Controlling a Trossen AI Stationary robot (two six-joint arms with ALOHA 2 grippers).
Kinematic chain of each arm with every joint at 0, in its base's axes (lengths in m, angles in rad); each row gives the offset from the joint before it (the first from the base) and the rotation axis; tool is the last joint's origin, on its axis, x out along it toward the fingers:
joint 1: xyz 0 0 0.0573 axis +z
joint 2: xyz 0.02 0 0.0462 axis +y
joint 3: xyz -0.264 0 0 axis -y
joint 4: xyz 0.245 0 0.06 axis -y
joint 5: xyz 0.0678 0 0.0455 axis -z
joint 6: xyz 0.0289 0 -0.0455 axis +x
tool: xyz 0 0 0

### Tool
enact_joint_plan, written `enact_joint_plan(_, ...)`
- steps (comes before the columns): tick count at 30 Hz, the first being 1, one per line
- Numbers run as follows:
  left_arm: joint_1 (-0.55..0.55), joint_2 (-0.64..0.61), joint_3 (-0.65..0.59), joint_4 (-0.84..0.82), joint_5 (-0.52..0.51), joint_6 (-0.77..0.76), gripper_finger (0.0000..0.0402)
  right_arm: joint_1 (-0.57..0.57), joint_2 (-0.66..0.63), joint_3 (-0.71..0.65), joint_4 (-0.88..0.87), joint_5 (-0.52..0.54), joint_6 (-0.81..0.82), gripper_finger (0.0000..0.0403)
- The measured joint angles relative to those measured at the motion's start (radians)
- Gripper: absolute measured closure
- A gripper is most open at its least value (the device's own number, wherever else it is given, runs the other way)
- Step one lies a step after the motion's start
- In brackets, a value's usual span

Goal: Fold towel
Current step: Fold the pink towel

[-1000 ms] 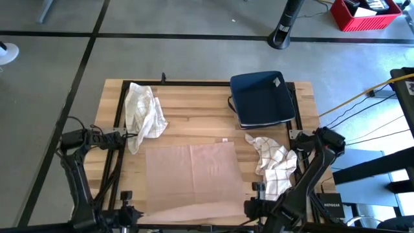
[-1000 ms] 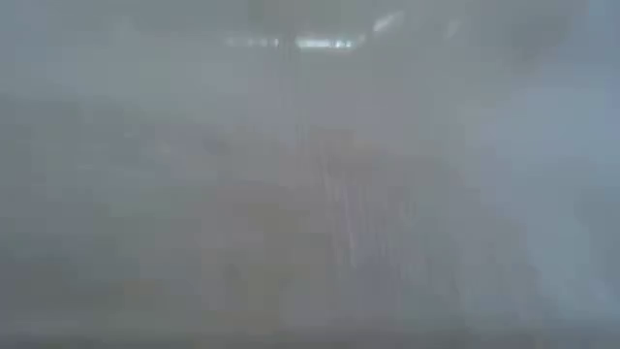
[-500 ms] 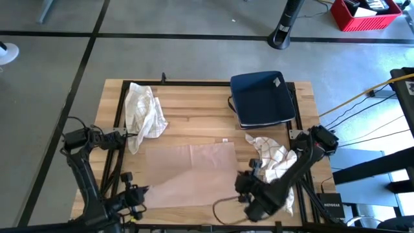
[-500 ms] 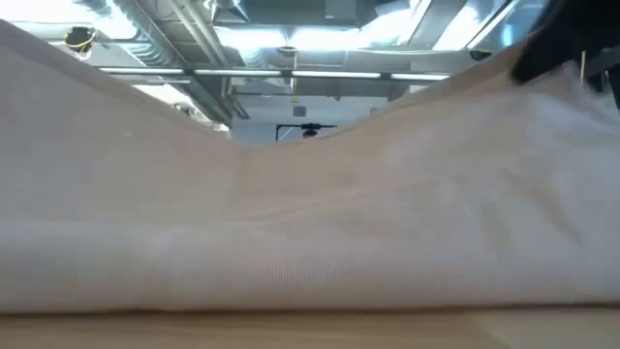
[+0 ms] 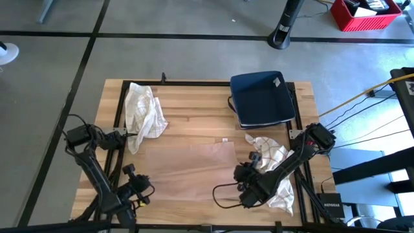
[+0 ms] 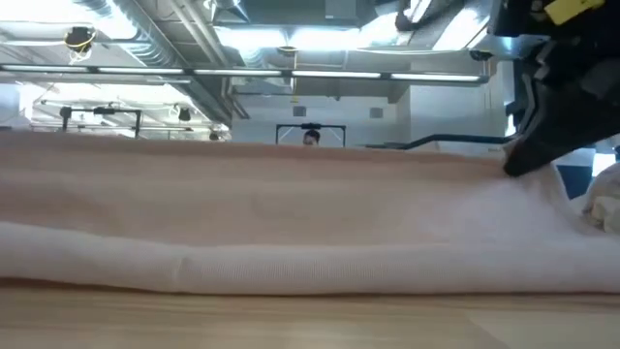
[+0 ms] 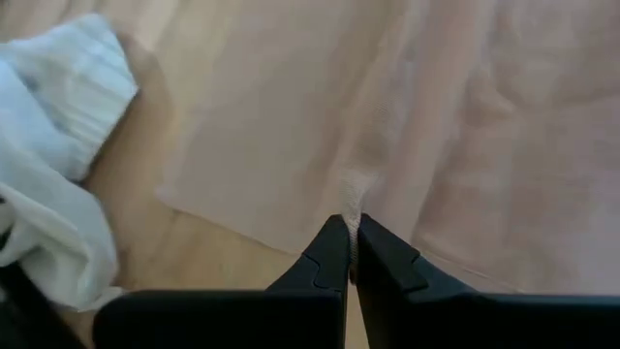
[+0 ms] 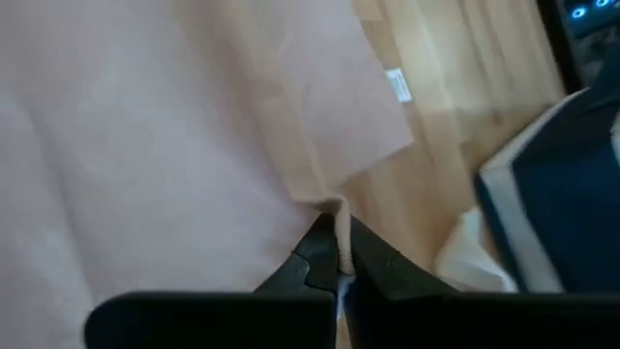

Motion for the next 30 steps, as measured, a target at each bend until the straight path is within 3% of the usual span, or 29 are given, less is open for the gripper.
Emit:
enact_joint_plan(6,0.036,0.002,-0.077,-0.025,-0.010,-0.006,0.0394,-0.048,-0.001,-0.008,0.044,0.009,-0.014,0.0398)
enact_joint_plan(13,0.077,-0.043,-0.022,-0.171,-0.021,0.023,0.0399,-0.127,-0.058,0.007,0.013,-0.023,-0.141,0.0398)
enact_joint_plan(17,0.072,-0.093,-0.038,-0.252,-0.027,-0.061,0.0399,-0.198,-0.107,0.007,0.003,-0.018,-0.194,0.0398)
enact_joint_plan(26,0.072,-0.095,-0.191,0.014,-0.013,-0.026,0.0398,-0.292,-0.106,-0.126,0.188,-0.138,-0.286,0.0398)
enact_joint_plan(30,0.071,-0.095,-0.208,-0.004,0.017,-0.071,0.0398,-0.291,-0.107,-0.158,0.227,-0.145,-0.286,0.0398)
